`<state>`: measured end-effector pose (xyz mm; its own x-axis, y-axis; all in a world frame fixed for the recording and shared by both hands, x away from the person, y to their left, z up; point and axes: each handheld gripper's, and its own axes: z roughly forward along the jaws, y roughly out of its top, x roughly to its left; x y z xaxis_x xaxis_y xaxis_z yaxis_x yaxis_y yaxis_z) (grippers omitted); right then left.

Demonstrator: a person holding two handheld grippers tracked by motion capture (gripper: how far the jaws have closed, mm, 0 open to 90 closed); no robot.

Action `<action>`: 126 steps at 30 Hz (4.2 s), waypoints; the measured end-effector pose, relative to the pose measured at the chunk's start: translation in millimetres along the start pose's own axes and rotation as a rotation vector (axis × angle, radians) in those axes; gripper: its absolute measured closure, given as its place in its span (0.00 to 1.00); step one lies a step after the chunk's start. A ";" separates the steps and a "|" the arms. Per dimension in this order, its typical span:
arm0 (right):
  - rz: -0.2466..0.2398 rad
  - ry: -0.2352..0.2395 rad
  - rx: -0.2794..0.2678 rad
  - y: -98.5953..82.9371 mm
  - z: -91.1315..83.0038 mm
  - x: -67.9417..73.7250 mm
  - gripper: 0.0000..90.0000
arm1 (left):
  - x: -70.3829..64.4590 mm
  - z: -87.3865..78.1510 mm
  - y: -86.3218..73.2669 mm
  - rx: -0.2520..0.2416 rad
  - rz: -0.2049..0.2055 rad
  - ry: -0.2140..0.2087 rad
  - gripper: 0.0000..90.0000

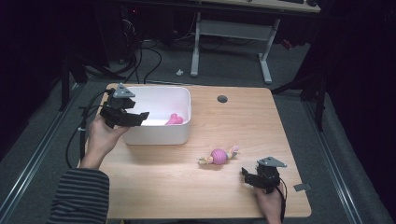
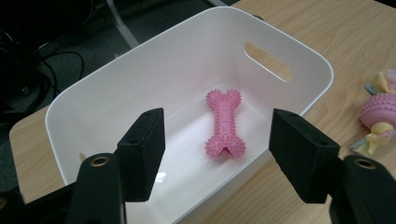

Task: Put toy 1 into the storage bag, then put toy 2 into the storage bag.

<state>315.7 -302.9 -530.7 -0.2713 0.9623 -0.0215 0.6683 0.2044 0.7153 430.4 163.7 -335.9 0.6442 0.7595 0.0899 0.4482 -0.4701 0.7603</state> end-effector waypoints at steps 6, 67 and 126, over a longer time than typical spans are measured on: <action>0.000 0.000 0.000 0.0 0.0 0.0 0.26 | -1.0 -6.6 -10.3 -0.005 -0.005 0.007 0.40; 0.004 -0.001 0.000 0.0 0.0 0.4 0.26 | -21.7 12.0 -115.6 -0.009 -0.172 -0.057 0.40; 0.000 0.009 -0.001 1.1 1.2 -0.3 0.26 | -48.9 87.5 -166.6 0.056 -0.234 0.009 0.40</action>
<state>317.3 -302.8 -530.7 -0.2771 0.9607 -0.0151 0.6679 0.2039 0.7158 378.4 165.6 -523.3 0.5133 0.8546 -0.0780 0.6184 -0.3053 0.7241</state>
